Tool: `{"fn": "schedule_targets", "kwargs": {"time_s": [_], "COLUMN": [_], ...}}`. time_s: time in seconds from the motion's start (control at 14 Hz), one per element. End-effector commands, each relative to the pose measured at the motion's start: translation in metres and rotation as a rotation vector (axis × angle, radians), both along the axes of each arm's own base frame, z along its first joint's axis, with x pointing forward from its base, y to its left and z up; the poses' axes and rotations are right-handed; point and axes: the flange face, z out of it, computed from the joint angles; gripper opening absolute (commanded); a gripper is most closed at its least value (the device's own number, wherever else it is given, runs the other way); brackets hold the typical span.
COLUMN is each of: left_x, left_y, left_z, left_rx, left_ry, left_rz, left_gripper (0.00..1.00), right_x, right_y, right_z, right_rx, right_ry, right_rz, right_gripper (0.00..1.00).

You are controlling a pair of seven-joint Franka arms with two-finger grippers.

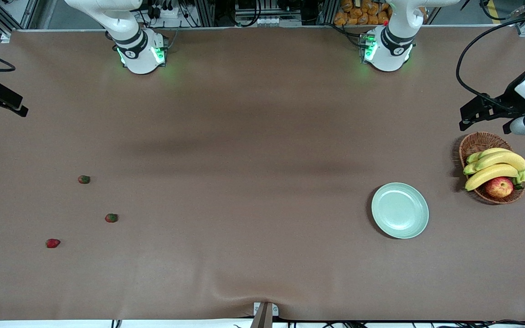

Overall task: Collect all strawberries into plate
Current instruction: 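Reach the right gripper toward the scattered red strawberries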

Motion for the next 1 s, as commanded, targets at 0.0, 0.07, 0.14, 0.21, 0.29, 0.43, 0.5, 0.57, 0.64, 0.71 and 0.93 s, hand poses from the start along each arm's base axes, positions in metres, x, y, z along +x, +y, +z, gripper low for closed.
{"fn": "schedule_targets", "kwargs": {"time_s": [0.0, 0.07, 0.14, 0.21, 0.29, 0.43, 0.5, 0.57, 0.64, 0.71, 0.93], "left_x": [-0.003, -0.003, -0.003, -0.003, -0.004, -0.004, -0.003, -0.003, -0.003, -0.003, -0.002], "left_y": [-0.001, -0.001, -0.001, 0.000, 0.000, -0.002, -0.002, -0.002, 0.000, 0.000, -0.002], "left_z": [0.006, 0.006, 0.006, 0.005, 0.006, 0.007, 0.006, 0.006, 0.005, 0.005, 0.004], "left_rx": [-0.018, -0.018, -0.015, -0.012, -0.012, -0.016, -0.019, -0.016, -0.013, -0.013, -0.009], "left_ry": [-0.005, -0.005, -0.005, -0.004, -0.006, -0.001, 0.003, 0.002, 0.004, 0.004, 0.006], "left_rz": [0.017, 0.015, 0.016, 0.016, 0.016, 0.012, 0.014, 0.012, 0.012, 0.011, 0.005], "left_gripper": [1.00, 1.00, 1.00, 1.00, 1.00, 1.00, 1.00, 1.00, 1.00, 1.00, 1.00], "right_x": [-0.003, -0.003, -0.003, -0.002, -0.001, 0.001, 0.002, 0.002, 0.003, 0.004, 0.010], "right_y": [-0.001, -0.001, -0.002, -0.002, -0.002, -0.003, -0.006, -0.007, -0.007, -0.007, -0.012], "right_z": [0.000, 0.000, 0.000, -0.002, -0.003, -0.012, -0.020, -0.026, -0.034, -0.041, -0.069], "right_rx": [0.017, 0.017, 0.017, 0.017, 0.017, 0.018, 0.019, 0.020, 0.021, 0.022, 0.019], "right_ry": [0.001, 0.001, 0.001, 0.004, 0.005, 0.016, 0.027, 0.039, 0.056, 0.069, 0.102], "right_rz": [0.008, 0.010, 0.008, 0.007, 0.007, 0.005, 0.000, 0.000, -0.001, -0.002, -0.010], "right_gripper": [1.00, 1.00, 1.00, 1.00, 1.00, 1.00, 1.00, 1.00, 1.00, 1.00, 1.00]}}
